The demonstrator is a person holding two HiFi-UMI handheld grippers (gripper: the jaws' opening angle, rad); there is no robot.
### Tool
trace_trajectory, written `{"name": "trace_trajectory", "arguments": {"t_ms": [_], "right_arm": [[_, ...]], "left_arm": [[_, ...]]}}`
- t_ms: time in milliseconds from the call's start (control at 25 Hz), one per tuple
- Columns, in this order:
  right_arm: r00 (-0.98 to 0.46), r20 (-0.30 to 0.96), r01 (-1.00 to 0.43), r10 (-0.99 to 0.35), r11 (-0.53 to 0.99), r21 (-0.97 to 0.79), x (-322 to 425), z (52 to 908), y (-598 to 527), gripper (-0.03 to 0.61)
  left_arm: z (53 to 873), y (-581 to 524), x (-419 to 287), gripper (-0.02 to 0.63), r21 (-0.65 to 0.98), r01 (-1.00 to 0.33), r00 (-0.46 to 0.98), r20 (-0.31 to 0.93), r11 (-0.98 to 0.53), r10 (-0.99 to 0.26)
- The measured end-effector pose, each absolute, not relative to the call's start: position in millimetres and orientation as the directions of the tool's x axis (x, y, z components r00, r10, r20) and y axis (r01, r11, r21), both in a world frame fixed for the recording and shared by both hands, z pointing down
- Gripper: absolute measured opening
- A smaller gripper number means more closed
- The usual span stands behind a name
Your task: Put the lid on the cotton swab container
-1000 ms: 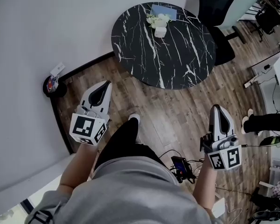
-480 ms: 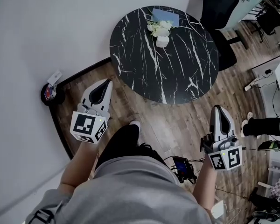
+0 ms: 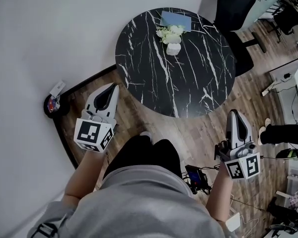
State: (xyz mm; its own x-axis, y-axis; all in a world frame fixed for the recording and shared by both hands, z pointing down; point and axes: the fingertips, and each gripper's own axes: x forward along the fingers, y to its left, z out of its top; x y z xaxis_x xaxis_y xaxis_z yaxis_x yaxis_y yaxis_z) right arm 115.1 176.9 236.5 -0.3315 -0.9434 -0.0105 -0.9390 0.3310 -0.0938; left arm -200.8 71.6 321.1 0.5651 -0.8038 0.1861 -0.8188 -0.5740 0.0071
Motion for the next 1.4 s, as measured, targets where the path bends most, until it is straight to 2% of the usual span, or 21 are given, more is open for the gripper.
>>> {"name": "trace_trajectory", "arguments": {"t_ms": [440, 1400], "right_arm": [[-0.342, 0.035, -0.937, -0.939, 0.338, -0.091, 129.1, 238.6, 150.3, 0.025], [-0.588, 0.023, -0.803, -0.809, 0.58, -0.139, 186.1, 261.0, 1.1, 0.025]], "left_arm": [[333.5, 58.3, -199.0, 0.008, 0.026, -0.827, 0.551, 0.231, -0.561, -0.802], [325.8, -22.8, -138.3, 0.007, -0.022, -0.927, 0.361, 0.224, -0.375, -0.905]]}}
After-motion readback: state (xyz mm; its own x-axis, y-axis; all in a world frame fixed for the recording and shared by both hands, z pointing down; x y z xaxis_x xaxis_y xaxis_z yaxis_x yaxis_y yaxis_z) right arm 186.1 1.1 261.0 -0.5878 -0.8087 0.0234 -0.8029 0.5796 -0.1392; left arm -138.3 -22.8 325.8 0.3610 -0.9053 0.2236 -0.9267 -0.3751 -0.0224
